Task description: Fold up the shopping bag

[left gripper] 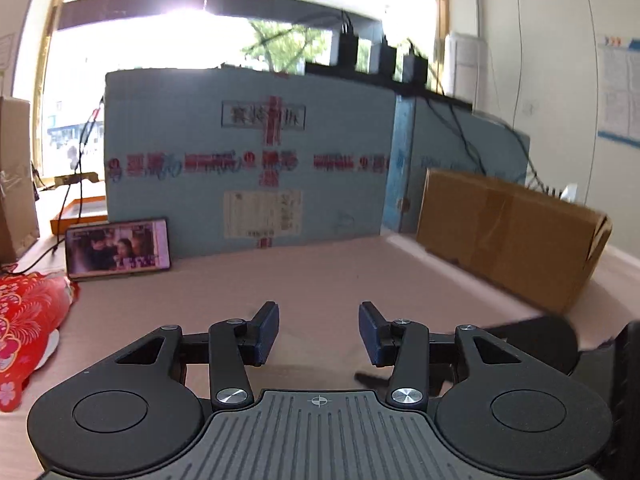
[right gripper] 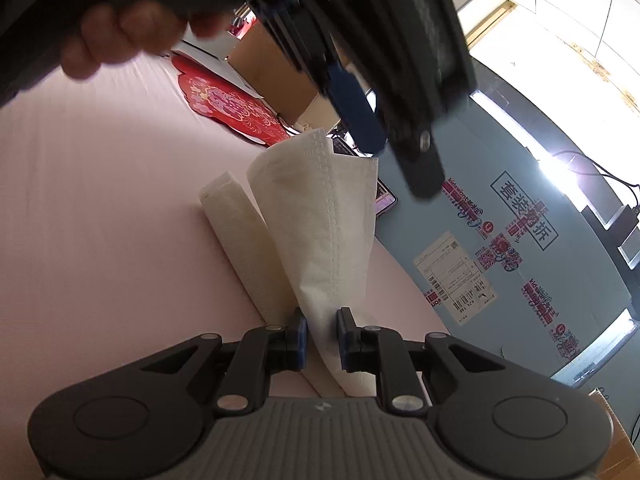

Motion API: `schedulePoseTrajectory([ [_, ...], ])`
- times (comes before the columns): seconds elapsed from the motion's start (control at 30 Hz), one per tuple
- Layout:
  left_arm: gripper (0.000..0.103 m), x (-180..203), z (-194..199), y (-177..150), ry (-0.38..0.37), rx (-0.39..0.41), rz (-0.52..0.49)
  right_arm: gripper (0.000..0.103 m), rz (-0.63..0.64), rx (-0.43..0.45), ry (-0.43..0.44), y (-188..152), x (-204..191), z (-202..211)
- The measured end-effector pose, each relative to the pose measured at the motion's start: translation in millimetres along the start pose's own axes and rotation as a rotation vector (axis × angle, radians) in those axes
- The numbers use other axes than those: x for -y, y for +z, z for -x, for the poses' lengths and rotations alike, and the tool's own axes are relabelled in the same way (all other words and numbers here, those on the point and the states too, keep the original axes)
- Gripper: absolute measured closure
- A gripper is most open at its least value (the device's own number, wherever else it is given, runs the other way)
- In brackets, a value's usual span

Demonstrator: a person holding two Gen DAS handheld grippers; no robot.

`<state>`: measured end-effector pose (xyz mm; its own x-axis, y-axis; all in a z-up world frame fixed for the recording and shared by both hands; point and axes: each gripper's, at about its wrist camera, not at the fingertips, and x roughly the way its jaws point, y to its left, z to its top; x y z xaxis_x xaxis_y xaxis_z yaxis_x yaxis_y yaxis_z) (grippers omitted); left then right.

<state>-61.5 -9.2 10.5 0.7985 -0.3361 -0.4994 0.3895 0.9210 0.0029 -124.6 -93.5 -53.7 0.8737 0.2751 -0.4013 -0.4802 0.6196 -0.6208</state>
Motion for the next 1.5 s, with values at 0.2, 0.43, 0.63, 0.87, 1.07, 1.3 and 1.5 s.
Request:
schedulePoseTrajectory([
  [0.2,0.058,-14.8,-16.1,-14.9,0.034,-0.094,0.051,0.061,-0.28,-0.027,0.208,-9.6,45.8,14.0],
  [0.43,0.058,-11.9,-16.7,-16.9,0.046,-0.095,0.028,0.062,-0.785,-0.157,0.242,-65.0,134.6,32.4],
  [0.63,0.058,-9.8,-16.7,-15.1,0.051,-0.092,0.019,0.068,-0.716,-0.309,0.241,-79.3,132.6,29.1],
  [0.87,0.058,-9.7,-16.5,-15.5,0.051,-0.088,0.016,0.089,-0.646,-0.37,0.275,-64.7,124.5,29.0],
  [1.07,0.057,-11.0,-16.9,-15.1,0.046,-0.088,0.02,0.102,-0.915,-0.304,0.386,-69.4,146.4,23.6],
  [1.3,0.05,-17.0,-19.5,-14.8,0.043,-0.093,0.052,0.103,-1.388,-0.257,0.431,-108.0,168.2,-0.2],
  [1.5,0.038,-23.4,-22.8,-15.7,0.051,-0.106,0.088,0.102,-1.461,-0.304,0.407,-119.2,170.1,-3.7],
])
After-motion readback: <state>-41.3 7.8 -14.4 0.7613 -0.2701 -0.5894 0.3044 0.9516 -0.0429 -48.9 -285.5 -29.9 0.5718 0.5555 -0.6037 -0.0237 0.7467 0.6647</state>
